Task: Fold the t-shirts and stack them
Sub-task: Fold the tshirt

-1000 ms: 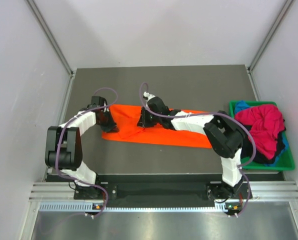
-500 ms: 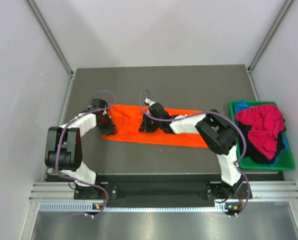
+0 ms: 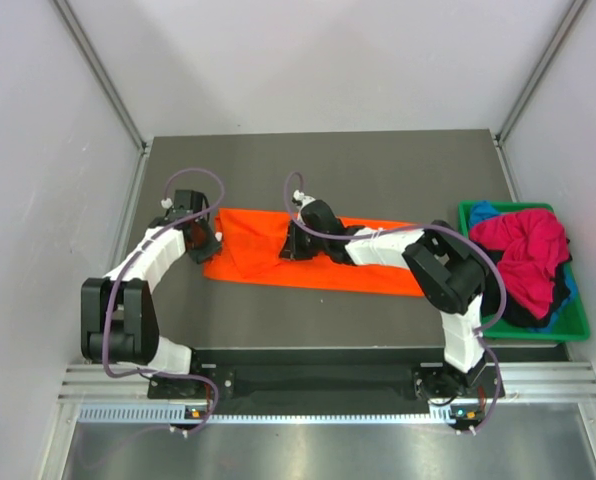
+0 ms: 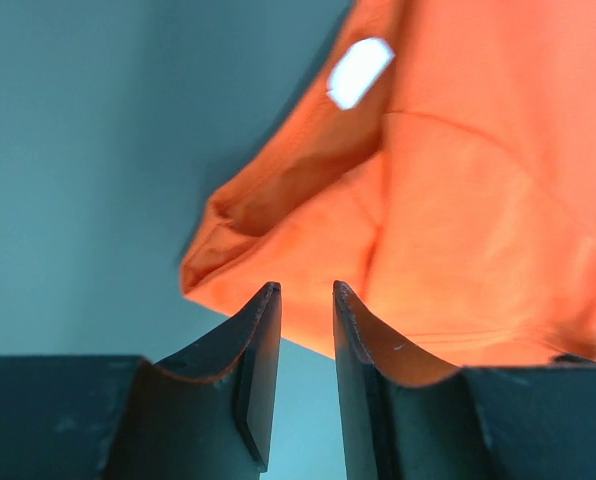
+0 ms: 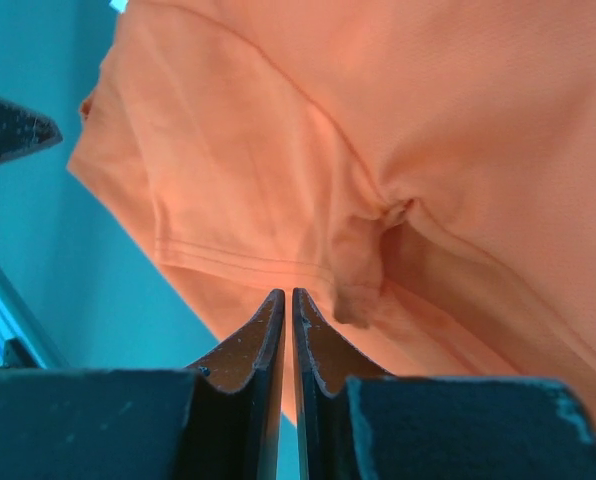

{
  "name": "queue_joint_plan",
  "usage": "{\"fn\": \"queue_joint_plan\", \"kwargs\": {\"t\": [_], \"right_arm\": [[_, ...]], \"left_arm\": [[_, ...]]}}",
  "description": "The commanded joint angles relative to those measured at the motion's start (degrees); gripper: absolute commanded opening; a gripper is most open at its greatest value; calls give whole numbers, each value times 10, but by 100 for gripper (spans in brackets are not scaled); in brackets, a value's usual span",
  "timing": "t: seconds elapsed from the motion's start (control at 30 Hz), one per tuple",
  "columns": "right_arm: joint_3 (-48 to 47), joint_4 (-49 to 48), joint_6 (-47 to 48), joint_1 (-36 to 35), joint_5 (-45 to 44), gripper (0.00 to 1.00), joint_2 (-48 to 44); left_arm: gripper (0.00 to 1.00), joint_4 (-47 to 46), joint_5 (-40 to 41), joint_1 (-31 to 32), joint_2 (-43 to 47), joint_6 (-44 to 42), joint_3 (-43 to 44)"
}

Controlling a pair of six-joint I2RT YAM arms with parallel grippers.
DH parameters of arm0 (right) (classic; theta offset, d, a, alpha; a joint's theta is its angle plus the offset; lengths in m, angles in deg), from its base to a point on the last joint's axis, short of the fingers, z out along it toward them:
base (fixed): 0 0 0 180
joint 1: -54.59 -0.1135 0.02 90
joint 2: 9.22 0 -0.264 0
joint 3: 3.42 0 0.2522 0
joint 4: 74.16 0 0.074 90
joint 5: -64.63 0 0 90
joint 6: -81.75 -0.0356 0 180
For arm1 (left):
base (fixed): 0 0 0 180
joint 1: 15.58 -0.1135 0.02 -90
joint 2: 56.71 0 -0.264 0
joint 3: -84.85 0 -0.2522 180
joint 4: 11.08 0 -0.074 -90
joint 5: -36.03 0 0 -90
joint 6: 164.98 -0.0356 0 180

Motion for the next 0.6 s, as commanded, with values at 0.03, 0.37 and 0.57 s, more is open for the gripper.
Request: {"fn": "queue_joint_plan", "kwargs": {"t": [0.03, 0.37, 0.57], "right_arm": [[-9, -4, 17, 12, -31, 8, -10], [-18, 26, 51, 12, -90, 7, 24], [-13, 25, 58, 12, -96, 7, 36]], "left_arm": [[32, 15, 36, -5, 18, 15, -32], [30, -29, 80, -13, 12, 48, -100], [25, -14, 87, -25, -9, 47, -89]]}}
